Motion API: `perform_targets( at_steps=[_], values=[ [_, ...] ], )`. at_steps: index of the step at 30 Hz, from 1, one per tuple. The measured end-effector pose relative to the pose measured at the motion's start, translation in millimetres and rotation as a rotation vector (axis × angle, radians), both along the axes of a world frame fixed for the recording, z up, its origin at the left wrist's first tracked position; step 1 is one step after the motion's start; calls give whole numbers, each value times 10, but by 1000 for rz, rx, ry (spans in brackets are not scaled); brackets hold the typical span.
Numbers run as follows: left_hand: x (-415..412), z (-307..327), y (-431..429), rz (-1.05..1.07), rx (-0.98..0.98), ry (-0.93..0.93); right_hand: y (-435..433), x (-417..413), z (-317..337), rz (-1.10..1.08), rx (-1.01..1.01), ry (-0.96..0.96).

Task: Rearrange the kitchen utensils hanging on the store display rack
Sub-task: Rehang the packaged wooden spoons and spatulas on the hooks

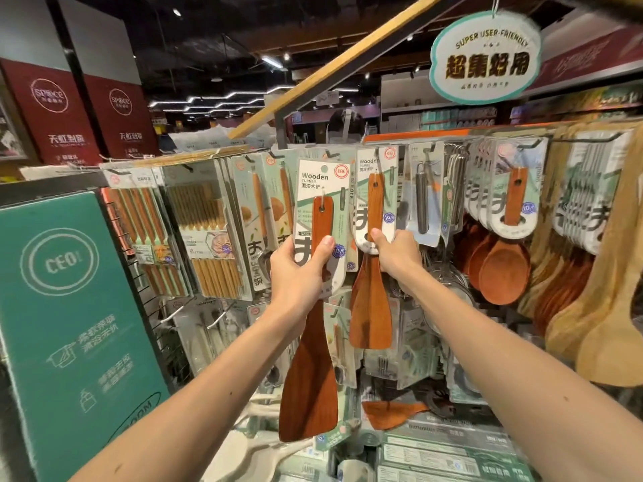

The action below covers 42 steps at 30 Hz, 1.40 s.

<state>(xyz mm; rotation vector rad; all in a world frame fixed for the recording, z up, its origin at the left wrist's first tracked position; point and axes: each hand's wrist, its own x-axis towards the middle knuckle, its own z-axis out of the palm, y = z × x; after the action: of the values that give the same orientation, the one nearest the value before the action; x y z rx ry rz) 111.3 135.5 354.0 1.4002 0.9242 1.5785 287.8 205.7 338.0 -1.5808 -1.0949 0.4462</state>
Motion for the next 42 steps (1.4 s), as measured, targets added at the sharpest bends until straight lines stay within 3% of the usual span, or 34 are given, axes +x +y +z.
perform_targets(
  at_steps=[11,19,24,27,34,42],
  values=[
    [-117,3,-2,40,-50,5,246,61,-90,-52,-71,-85],
    [-177,7,-97,6,-168,41,-366,-71,-353,2,-120,-156],
    [-133,-116,-204,-16,-101,106,-1057,-357,-500,447,-72,205],
    [-15,-146,-266,-51,-86,121,-1258,-442,-489,573,-24,321],
    [229,-131,-269,-90,-15,204,-1302,-387,-396,529,119,277],
    [364,241,-15,-53,310,367,-1091,-257,-107,362,258,107]
  ],
)
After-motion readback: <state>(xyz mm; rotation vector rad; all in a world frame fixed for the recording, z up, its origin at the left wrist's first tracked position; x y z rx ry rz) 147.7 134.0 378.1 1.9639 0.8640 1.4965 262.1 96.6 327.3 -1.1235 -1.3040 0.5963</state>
